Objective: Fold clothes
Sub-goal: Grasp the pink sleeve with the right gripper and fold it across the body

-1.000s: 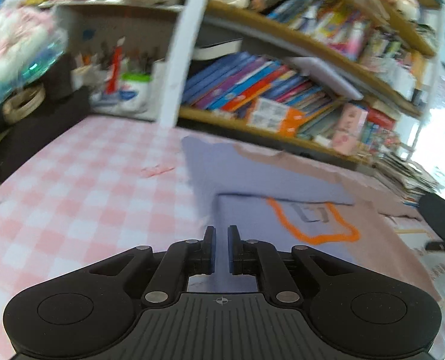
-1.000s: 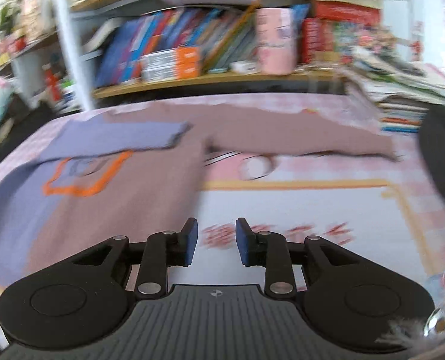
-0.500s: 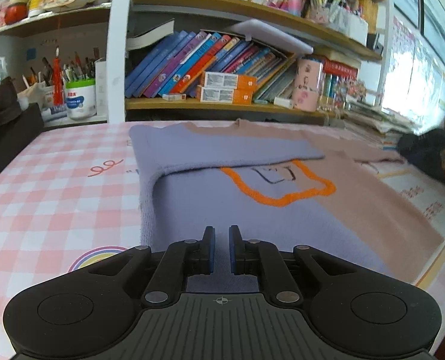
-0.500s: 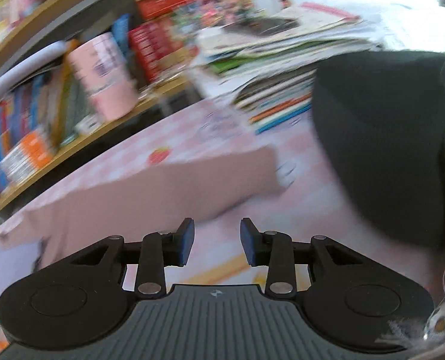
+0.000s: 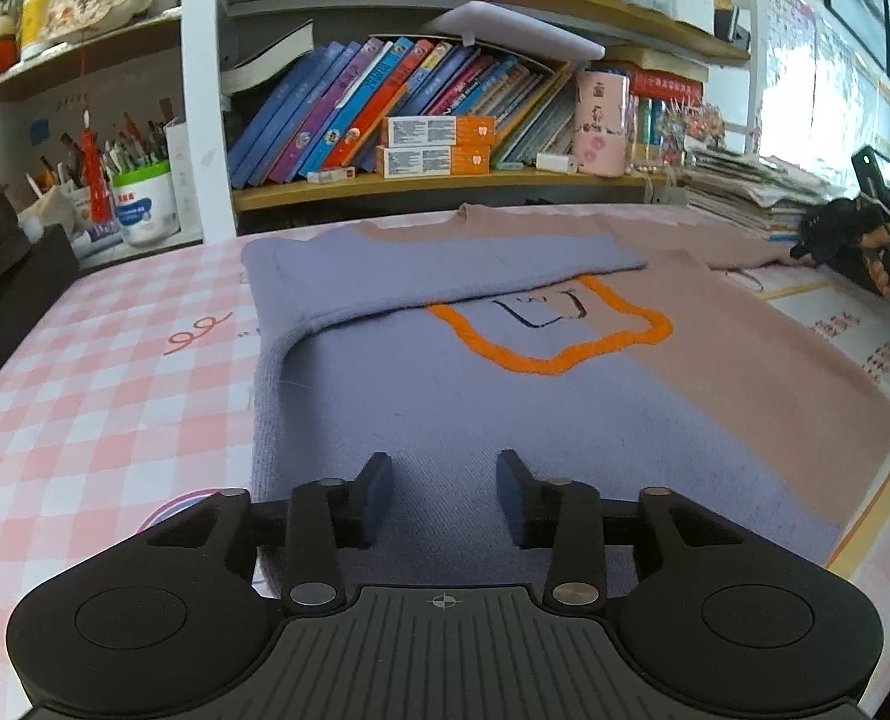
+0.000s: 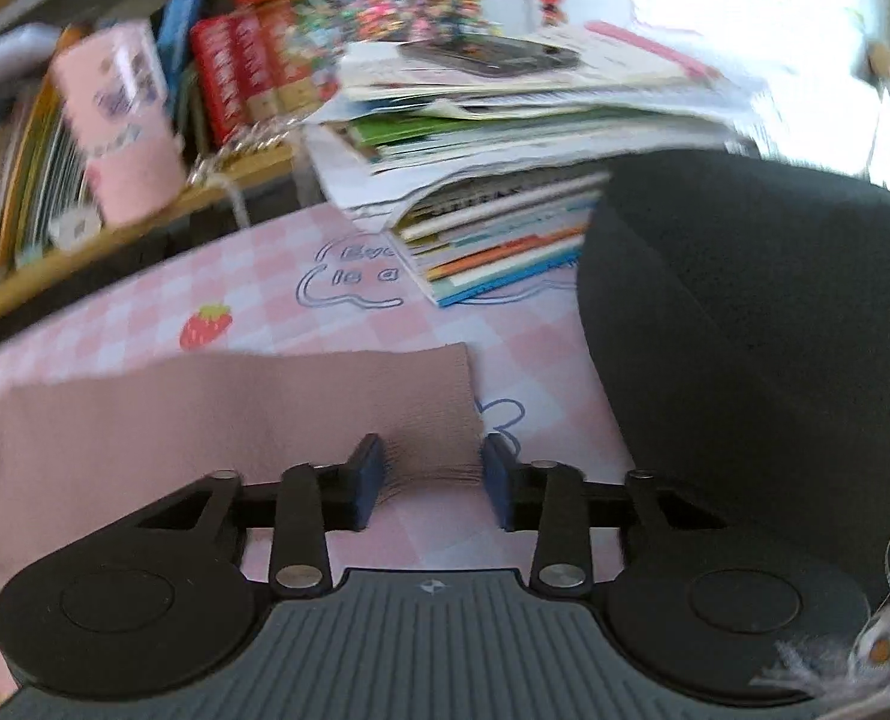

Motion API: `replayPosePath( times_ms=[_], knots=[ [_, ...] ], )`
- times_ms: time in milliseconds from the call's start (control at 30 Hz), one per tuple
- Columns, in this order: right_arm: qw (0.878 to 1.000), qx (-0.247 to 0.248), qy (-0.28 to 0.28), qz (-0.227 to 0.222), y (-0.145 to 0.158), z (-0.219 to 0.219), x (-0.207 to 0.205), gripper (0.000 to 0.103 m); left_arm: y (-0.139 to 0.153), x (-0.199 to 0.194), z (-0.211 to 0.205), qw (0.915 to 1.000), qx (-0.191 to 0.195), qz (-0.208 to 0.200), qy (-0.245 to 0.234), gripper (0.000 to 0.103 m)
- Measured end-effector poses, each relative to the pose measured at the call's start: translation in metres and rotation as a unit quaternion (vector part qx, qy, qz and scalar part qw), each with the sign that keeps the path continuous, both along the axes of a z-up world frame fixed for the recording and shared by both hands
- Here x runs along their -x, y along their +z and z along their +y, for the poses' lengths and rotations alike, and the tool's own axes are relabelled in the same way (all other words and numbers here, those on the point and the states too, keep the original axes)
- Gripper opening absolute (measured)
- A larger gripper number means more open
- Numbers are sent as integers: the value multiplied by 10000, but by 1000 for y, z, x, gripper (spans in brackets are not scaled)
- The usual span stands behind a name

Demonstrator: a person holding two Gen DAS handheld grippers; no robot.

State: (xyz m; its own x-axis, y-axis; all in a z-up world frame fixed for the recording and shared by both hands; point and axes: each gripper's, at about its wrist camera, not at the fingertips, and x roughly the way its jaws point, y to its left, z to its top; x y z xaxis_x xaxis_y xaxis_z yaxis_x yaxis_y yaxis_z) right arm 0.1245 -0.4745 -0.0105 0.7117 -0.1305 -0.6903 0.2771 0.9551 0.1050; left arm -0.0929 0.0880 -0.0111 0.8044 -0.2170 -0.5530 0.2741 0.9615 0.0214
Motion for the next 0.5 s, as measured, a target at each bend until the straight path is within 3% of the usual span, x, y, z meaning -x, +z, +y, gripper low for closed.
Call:
replayPosePath(
  times_ms=[33,167,267,333,500],
  knots=[
    [10000,-78,39,-11,1,0,0,10,0,0,0,10000,-13,-1,3,40],
    [9989,-360,208,-227,14,5,3,9,0,0,1,10000,-1,-2,76,45],
    [9932,-734,560,-706,48,21,14,9,0,1,-1,10000,-49,-29,79,48],
    [9870,-789,945,-1032,77,43,21,9,0,2,-1,10000,-48,-46,54,52],
    [9579,-895,2069,-1779,149,120,36,9,1,3,-1,9999,-62,-114,22,60]
  ],
)
